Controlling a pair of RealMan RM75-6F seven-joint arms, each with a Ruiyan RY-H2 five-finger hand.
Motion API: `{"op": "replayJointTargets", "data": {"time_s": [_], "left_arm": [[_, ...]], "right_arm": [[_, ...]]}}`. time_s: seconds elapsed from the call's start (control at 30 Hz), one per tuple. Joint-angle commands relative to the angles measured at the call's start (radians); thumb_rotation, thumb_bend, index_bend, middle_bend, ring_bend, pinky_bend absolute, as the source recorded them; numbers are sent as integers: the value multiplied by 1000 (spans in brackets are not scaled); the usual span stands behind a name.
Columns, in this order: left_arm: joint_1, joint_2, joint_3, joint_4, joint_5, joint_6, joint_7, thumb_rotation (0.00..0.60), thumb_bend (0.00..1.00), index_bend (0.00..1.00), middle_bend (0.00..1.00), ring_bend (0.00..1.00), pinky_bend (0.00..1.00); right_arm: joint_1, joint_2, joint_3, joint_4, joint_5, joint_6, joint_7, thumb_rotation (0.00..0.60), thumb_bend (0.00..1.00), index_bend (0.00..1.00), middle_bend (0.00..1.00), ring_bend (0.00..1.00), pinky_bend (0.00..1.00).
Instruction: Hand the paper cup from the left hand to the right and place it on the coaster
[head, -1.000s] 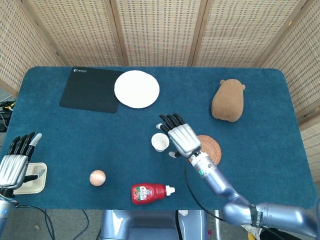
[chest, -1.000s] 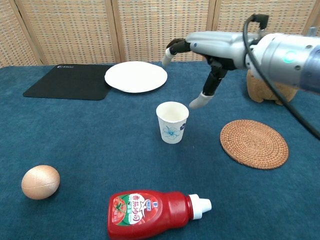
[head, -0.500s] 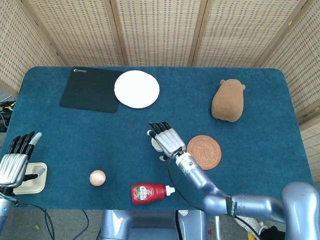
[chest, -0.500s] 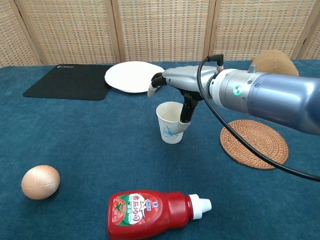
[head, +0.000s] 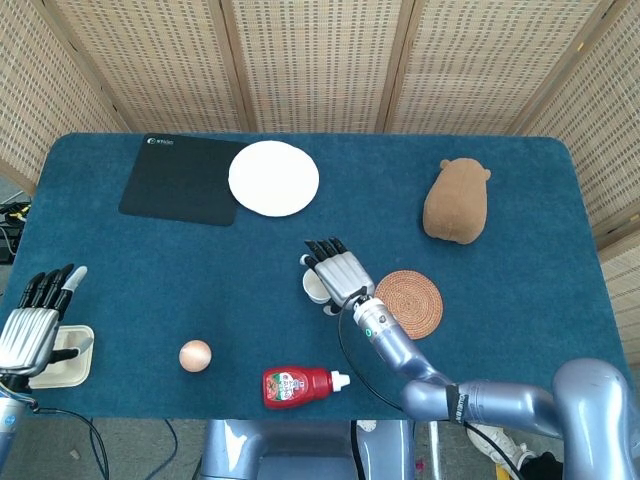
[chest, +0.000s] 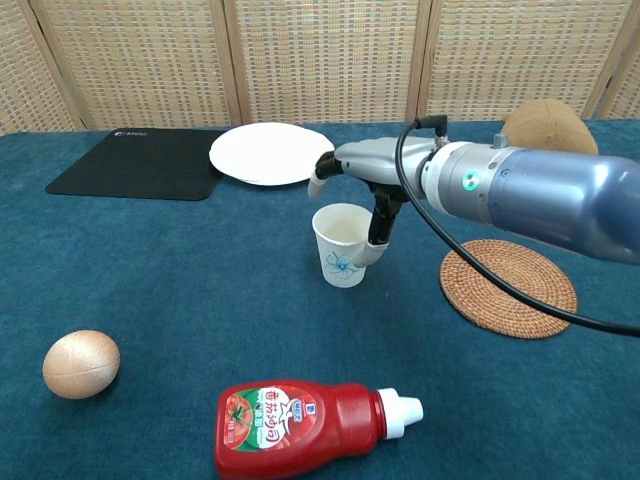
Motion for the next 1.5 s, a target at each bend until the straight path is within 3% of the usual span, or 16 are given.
{"op": "replayJointTargets", "data": {"time_s": [0.03,0.17,0.4,0.77,1.2,1.5], "left_arm": [[1,0,-1,-1,4,-7,3,600,182,0,0,0,0],[4,0,-6,-2,11,-13,5,600,182,0,0,0,0],[6,0,-13,1,16,-25,0,600,181,0,0,0,0],[15,1,-27,0,25,-29,2,600,182,0,0,0,0],[23,-1,-38,-2,35,-31,14,600,181,0,0,0,0],[28,5,-37,-17,54,-25,11,600,182,0,0,0,0]], "right_arm": [[10,-12,-9,27,18,-17,10,600,17,184,0,0,0],[26,-26,-14,68,39,-41,25,600,17,212,0,0,0],[34,-36,-20,93,28,-38,48,600,15,366,10,0,0],[38,-6,-33,39,19,0,46,600,14,432,44,0,0],[-40,170,-84,-81,53,150,-24,600,13,435,45,0,0],[-136,260,-147,-114,68,150,42,600,13,440,46,0,0]]}}
